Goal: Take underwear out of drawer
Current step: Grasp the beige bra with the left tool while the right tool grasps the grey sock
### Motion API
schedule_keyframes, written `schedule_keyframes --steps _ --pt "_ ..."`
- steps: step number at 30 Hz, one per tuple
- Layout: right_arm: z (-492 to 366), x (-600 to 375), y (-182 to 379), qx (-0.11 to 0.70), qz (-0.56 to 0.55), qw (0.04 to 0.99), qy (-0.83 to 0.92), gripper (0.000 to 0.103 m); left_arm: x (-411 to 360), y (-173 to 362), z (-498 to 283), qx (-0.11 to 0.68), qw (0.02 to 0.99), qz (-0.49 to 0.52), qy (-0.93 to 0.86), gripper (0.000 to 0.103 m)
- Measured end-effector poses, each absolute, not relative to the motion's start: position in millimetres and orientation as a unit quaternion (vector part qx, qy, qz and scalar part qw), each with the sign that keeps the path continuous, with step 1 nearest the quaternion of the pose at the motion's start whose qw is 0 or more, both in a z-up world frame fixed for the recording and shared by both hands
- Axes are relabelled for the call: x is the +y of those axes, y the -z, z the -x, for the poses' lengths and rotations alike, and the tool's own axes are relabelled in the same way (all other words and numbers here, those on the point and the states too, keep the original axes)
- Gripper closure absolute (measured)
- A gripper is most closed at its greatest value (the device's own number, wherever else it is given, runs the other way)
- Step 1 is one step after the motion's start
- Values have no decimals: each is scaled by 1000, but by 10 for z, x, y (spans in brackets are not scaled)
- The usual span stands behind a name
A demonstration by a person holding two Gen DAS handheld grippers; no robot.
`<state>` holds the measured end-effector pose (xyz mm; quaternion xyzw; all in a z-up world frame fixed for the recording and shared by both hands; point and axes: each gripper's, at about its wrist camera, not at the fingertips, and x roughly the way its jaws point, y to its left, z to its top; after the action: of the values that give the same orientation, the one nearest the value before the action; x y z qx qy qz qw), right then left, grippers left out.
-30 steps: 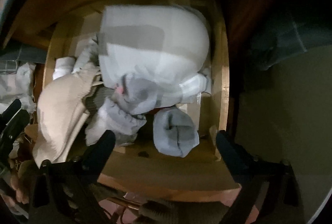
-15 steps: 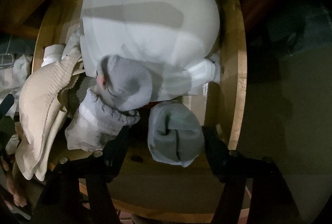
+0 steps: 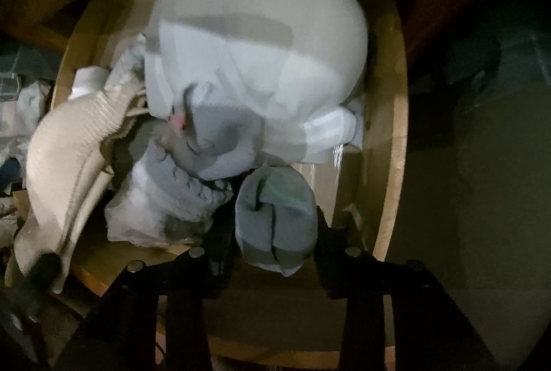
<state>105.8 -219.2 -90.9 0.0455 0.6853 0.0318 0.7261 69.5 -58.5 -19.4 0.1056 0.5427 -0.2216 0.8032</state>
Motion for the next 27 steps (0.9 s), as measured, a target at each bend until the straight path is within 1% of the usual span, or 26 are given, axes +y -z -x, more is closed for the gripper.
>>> schedule_keyframes --steps 8,14,18,25,26,27 --pt "-1039 -2385 842 675 -69 733 -41 68 -721 343 -773 549 801 -158 176 6" --pt "-935 -2511 772 673 -81 733 -47 68 -579 443 -937 562 799 -159 147 6" --pt "-878 -2540 732 672 -87 734 -49 68 -411 450 -1053 574 798 -122 137 6" --pt "-843 -2621 691 673 -90 732 -48 68 -106 433 -1216 601 788 -16 137 7" --pt "-845 -2612 693 674 -88 732 -47 68 -96 438 -1225 603 786 -11 136 8" --pt "-849 -2604 694 674 -86 732 -47 68 -82 431 -1230 603 786 -7 135 15"
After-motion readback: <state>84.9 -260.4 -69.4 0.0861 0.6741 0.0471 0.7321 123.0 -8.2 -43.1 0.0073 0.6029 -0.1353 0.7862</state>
